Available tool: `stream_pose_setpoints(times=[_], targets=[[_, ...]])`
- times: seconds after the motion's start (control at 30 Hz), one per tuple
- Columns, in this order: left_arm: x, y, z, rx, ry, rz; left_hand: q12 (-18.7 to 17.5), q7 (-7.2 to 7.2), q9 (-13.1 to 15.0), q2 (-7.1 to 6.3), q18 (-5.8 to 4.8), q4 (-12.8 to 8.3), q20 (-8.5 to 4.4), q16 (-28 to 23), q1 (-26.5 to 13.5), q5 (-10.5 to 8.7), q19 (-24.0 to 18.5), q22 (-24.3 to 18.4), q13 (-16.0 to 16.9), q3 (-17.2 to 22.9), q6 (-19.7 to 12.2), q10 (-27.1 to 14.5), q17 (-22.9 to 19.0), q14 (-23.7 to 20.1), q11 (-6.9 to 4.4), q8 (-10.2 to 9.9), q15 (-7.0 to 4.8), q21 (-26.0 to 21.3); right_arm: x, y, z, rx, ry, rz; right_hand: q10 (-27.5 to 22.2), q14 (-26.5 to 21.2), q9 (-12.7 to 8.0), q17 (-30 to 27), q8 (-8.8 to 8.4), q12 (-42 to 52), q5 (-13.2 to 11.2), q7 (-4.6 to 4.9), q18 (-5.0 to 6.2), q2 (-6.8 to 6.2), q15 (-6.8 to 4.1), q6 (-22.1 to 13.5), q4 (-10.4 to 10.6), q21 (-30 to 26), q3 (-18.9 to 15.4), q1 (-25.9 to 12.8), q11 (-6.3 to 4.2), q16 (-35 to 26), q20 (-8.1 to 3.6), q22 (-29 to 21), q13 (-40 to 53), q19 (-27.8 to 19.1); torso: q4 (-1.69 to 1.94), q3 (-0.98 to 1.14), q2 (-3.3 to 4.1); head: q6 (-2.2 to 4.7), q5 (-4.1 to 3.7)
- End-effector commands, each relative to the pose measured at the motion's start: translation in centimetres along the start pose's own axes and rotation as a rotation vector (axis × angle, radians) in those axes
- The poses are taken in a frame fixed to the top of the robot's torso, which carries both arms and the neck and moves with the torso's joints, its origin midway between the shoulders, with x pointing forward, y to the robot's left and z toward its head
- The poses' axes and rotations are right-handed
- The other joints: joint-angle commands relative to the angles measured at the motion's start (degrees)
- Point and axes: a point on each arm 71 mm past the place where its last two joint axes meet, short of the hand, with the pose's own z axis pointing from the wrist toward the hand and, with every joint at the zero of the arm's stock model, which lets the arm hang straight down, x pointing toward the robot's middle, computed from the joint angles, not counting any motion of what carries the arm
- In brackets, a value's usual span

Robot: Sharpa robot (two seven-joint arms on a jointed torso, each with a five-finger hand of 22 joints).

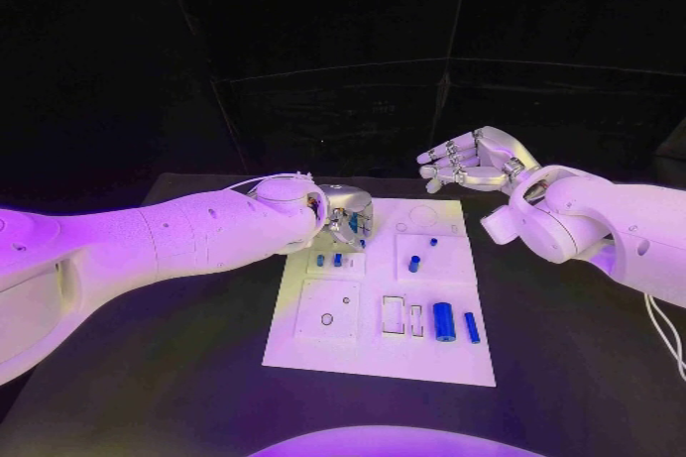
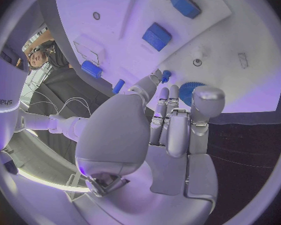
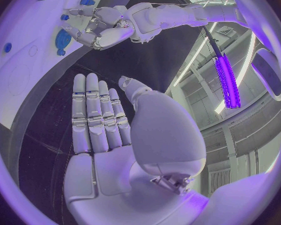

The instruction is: Assemble the parts on the task board

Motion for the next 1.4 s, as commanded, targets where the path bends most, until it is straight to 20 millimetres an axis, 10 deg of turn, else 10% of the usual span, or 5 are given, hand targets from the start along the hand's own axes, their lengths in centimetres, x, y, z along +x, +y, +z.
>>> stream_pose_setpoints(times=[0.03,1.4], targets=[[0.18,0.02,0.1,-0.01,0.027,0.02,-0.4,-0.03,-0.1,0.29,-0.74,0.0,0.0,0.1,-0.5,-0.17,0.4,0.2,-0.2,0.6,0.6,0.6,-0.2,2.2,-0.11,-0.3,-0.32,0.2,0.02,0.22,0.08,-0.008,-0.004,0.002,-0.3,0.2,0.0,-0.1,-0.2,0.0,0.3,-0.13,0.16,-0.07,0.12,-0.4,-0.4,-0.3,0.0,-0.3,0.07,-0.2,0.37,-0.1,-0.1,0.2,0.0,0.02,0.01,-0.06,0.09],[0.64,-0.04,0.41,0.004,-0.009,0.035,-4.7,-0.45,0.0,2.73,-1.26,-3.6,-0.81,0.7,-0.9,-2.0,1.2,3.5,-1.6,11.5,5.8,8.4,-0.3,2.6,-1.13,-2.3,-1.18,3.0,0.23,0.32,0.2,-0.011,0.002,0.003,-0.3,0.2,0.1,-0.1,-0.19,0.0,0.3,-0.13,0.17,0.06,0.11,-0.4,-0.4,-0.3,0.1,-0.3,0.07,-0.3,0.37,-0.1,-0.1,0.3,0.11,-0.02,-0.07,-0.16,-0.24]])
